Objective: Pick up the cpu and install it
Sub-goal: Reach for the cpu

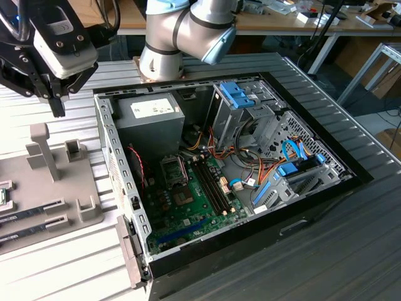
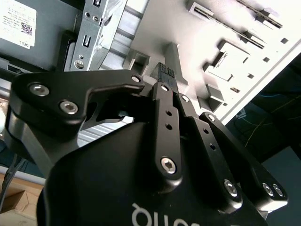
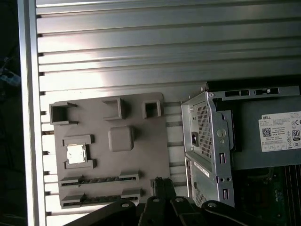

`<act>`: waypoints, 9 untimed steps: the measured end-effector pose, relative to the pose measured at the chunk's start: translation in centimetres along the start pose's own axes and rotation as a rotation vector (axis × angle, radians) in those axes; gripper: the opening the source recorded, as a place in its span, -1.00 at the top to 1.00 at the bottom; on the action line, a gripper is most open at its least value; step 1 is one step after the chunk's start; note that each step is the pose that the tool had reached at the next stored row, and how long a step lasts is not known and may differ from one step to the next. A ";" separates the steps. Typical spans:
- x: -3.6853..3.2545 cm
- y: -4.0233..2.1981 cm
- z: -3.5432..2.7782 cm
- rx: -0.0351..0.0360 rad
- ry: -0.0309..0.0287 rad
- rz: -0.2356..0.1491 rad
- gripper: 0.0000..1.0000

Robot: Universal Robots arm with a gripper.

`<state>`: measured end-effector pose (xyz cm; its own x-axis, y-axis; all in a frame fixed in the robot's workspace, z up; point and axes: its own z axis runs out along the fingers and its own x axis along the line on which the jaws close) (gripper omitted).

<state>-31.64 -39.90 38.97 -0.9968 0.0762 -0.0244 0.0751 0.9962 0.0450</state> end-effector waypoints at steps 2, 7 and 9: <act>0.13 -0.01 0.00 0.0000 0.0000 0.000 0.79; 0.48 -0.04 -0.01 0.0000 0.0000 0.000 0.79; 0.59 -0.04 -0.01 0.0000 0.0000 0.000 0.79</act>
<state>-32.23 -39.89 38.96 -0.9968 0.0762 -0.0245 0.0751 0.9962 0.0450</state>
